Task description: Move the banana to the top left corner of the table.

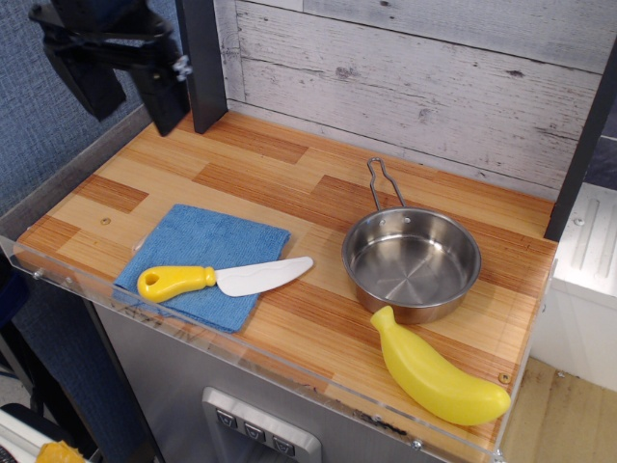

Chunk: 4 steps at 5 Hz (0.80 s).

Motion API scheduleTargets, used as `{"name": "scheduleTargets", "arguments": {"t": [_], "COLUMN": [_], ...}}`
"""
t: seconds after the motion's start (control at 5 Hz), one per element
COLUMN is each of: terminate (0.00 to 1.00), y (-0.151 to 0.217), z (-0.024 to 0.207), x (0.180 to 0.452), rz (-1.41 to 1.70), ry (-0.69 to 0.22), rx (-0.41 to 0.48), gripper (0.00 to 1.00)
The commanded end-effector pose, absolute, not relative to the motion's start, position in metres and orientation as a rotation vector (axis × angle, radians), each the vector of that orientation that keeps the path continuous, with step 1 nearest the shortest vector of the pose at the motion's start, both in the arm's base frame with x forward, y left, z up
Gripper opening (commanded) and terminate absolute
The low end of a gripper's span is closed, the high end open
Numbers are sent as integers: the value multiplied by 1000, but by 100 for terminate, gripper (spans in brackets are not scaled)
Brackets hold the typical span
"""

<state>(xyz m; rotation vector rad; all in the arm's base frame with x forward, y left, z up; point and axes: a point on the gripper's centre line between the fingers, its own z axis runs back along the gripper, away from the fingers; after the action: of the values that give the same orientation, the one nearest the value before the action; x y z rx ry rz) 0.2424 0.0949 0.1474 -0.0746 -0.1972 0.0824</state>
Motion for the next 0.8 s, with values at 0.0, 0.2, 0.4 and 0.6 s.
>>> {"name": "scheduleTargets", "arguments": {"t": [0.0,0.2,0.4,0.6], "terminate": [0,0,0,0], "y": [58,37,12,-24], "z": [145,136,128,112], "x": [228,216,212,213], "rz": [377,486,499,441], "ry": [-195,-167,-162,-169], "rx": [-171,-222,-232,-226], "gripper": [100,100,100,100]}}
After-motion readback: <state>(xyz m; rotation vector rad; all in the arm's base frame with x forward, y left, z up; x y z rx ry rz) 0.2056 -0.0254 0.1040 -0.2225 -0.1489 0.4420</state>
